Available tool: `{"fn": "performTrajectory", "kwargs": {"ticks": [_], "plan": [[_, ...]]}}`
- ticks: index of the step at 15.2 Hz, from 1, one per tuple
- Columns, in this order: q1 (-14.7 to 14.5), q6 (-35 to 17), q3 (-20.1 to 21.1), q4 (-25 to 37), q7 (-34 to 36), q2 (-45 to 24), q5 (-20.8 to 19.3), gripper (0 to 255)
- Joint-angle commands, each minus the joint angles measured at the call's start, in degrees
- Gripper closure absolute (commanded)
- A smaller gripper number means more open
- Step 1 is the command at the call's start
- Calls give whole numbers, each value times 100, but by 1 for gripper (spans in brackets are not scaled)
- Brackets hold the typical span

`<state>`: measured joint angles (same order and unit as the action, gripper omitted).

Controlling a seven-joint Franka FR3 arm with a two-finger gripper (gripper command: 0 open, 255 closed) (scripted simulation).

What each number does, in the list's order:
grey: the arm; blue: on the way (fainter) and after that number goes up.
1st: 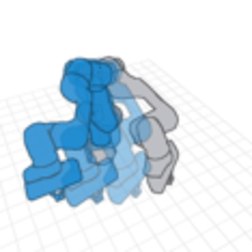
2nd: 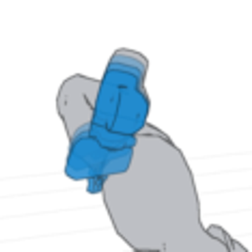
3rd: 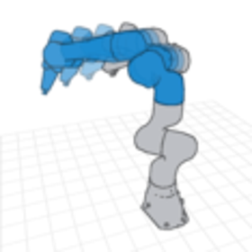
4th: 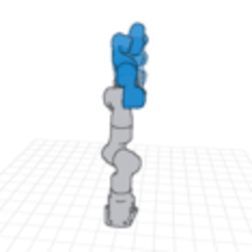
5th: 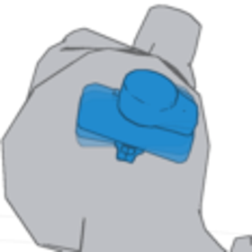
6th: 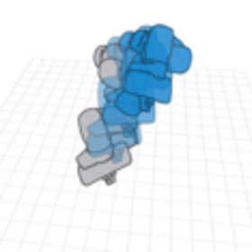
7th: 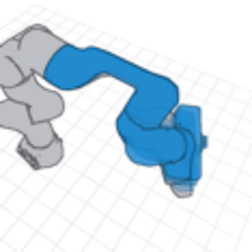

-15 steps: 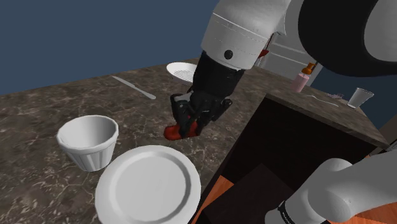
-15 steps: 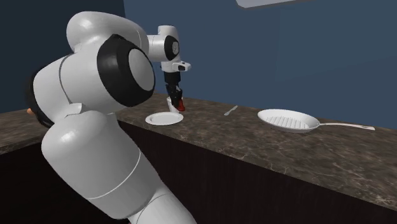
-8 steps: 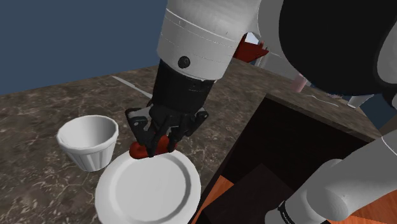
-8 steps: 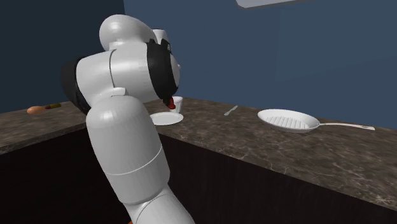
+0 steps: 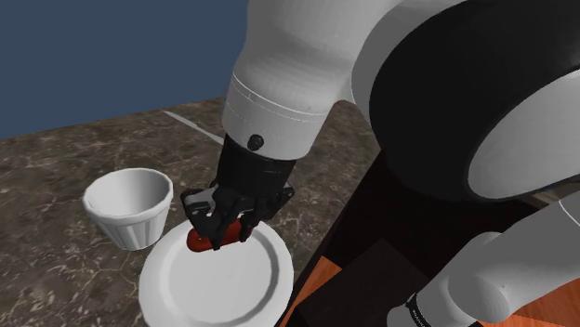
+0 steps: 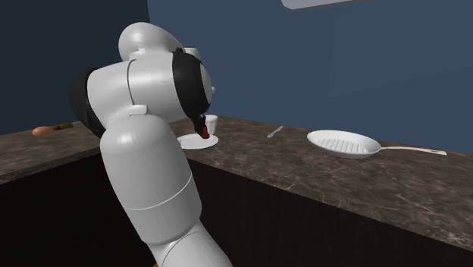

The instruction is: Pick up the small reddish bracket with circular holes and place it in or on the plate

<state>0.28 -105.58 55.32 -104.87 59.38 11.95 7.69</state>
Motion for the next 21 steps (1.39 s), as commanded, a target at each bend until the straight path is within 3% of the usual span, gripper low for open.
{"fn": "performTrajectory", "kwargs": {"ticks": [1, 11, 12, 17, 21], "plan": [[-20, -159, -6, -186, -16, 45, 42, 255], [-31, -352, 10, -384, -20, 53, 56, 255], [-31, -352, 10, -384, -20, 53, 56, 0], [-31, -352, 10, -384, -21, 53, 56, 0], [-33, 375, -118, 275, -57, 145, 105, 0]]}}
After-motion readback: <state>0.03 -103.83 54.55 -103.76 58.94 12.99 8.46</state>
